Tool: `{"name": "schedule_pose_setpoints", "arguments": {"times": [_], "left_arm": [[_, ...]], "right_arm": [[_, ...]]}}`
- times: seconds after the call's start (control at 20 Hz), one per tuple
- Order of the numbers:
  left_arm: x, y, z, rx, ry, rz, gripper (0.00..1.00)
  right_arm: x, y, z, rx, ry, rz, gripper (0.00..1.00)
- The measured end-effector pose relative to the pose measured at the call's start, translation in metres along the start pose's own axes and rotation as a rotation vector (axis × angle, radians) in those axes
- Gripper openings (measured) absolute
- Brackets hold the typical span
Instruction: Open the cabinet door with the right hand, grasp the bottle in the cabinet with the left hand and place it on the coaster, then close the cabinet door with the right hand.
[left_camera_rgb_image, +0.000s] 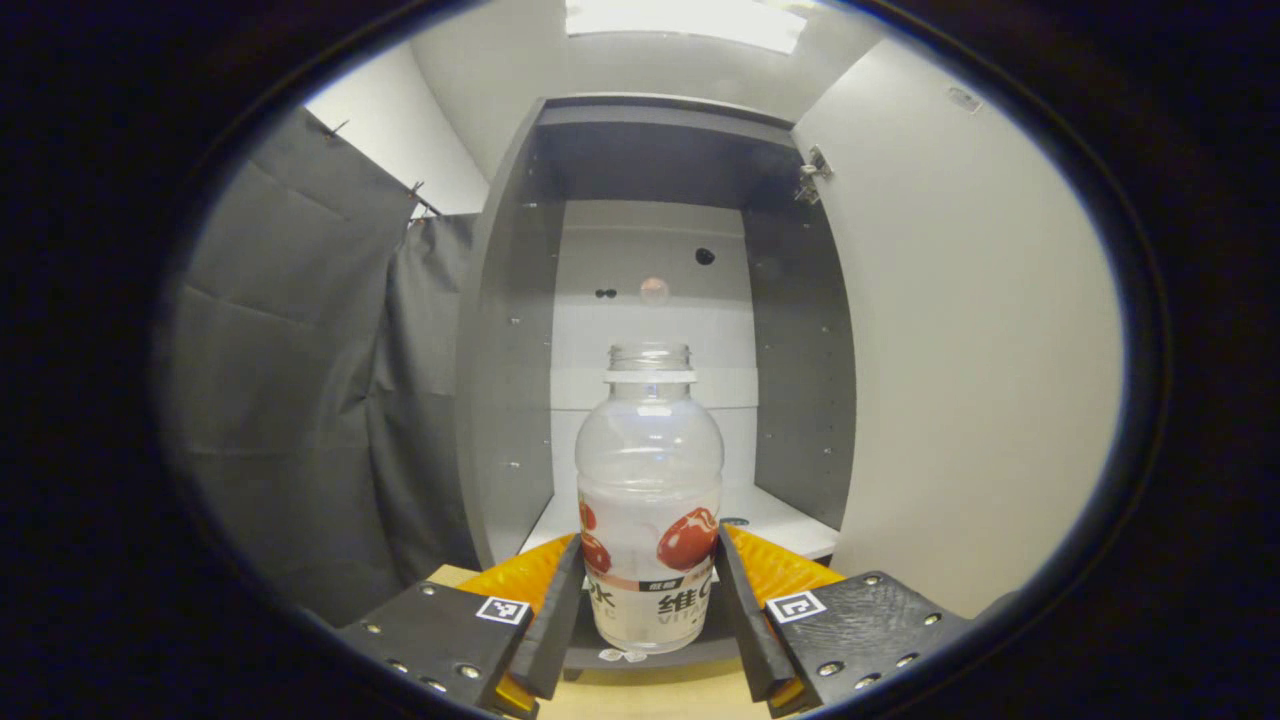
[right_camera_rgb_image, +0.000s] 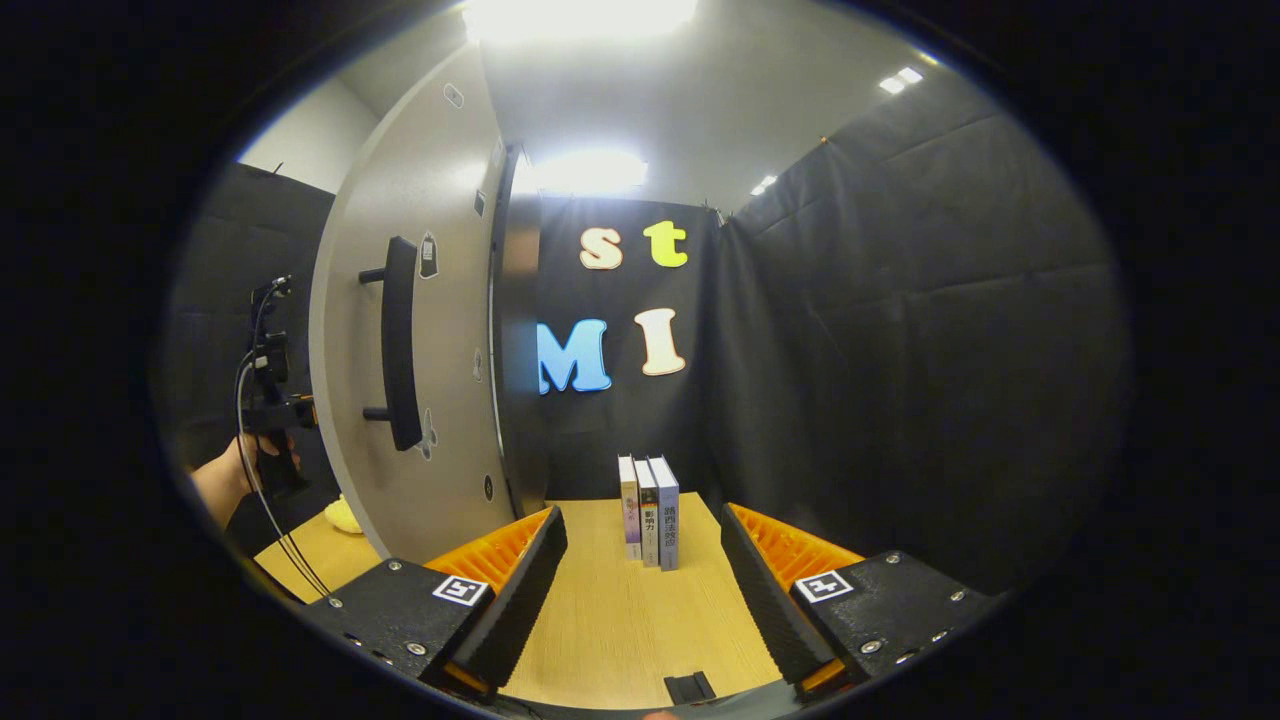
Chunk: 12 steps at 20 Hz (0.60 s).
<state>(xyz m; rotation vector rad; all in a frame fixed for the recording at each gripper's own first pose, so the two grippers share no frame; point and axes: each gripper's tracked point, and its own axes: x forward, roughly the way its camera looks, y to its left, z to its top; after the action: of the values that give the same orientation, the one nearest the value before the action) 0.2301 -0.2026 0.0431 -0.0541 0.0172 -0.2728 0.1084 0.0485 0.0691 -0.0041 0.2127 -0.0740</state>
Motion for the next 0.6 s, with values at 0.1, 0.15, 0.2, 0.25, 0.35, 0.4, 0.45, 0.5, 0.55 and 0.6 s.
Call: {"name": "schedule_pose_setpoints", "arguments": {"times": [0.1,0.15,0.2,0.25,0.35,0.4,0.45,0.5,0.55,0.6], "left_arm": [[-0.015,0.005,-0.003,0.006,-0.005,0.021,0.71],[-0.024,0.006,-0.005,0.003,-0.008,0.027,0.71],[-0.031,0.007,-0.006,-0.001,-0.01,0.031,0.71],[-0.038,0.009,-0.009,-0.006,-0.011,0.036,0.71],[-0.051,0.013,-0.014,-0.006,-0.017,0.047,0.71],[-0.057,0.016,-0.016,-0.003,-0.019,0.053,0.71],[-0.063,0.017,-0.02,-0.004,-0.021,0.06,0.71],[-0.069,0.019,-0.024,-0.005,-0.021,0.063,0.71],[-0.077,0.021,-0.028,-0.004,-0.02,0.068,0.71],[-0.087,0.024,-0.032,-0.006,-0.022,0.07,0.71]], "right_arm": [[0.0,0.0,-0.003,0.005,0.0,0.013,0.95],[-0.001,-0.001,-0.005,0.006,0.002,0.017,0.95],[-0.001,-0.001,-0.006,0.011,0.003,0.022,0.95],[0.0,-0.001,-0.008,0.018,0.005,0.027,0.95],[-0.001,0.001,-0.012,0.03,0.008,0.036,0.95],[-0.001,0.002,-0.014,0.032,0.009,0.039,0.95],[-0.002,0.002,-0.017,0.033,0.011,0.039,0.95],[-0.002,0.002,-0.019,0.033,0.014,0.04,0.95],[-0.002,0.003,-0.022,0.034,0.016,0.043,0.95],[-0.002,0.005,-0.023,0.036,0.018,0.046,0.95]]}}
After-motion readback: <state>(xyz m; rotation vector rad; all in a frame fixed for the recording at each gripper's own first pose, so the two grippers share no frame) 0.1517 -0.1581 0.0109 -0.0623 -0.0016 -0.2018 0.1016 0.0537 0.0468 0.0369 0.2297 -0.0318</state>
